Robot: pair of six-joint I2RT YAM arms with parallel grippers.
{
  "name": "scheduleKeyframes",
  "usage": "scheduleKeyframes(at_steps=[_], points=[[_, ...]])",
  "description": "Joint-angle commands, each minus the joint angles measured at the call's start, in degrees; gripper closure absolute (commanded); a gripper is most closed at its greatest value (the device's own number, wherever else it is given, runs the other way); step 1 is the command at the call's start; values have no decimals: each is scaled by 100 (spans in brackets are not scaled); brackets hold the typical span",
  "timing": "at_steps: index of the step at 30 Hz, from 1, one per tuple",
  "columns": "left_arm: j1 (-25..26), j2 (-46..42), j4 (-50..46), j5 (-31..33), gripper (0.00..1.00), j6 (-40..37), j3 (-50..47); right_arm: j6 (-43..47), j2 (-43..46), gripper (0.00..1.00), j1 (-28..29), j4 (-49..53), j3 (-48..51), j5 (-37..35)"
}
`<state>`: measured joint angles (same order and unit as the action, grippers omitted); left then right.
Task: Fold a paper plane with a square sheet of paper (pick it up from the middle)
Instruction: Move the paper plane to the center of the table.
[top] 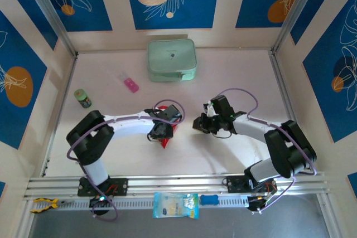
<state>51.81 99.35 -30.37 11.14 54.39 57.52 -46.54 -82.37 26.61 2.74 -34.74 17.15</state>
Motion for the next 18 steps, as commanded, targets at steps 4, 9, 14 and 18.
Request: scheduleKeyframes(at_steps=[4,9,14,18], points=[[171,174,-620,75,59,448,218,154,198,85,-146,-108,134,357],[182,3,-724,193,57,481,328,174,282,85,-183,-93,117,382],[186,-152,-803,294,56,417,401,196,391,85,-199,15,100,342],[182,-368,-813,353,54,382,401,238,519,84,-225,209,57,256]])
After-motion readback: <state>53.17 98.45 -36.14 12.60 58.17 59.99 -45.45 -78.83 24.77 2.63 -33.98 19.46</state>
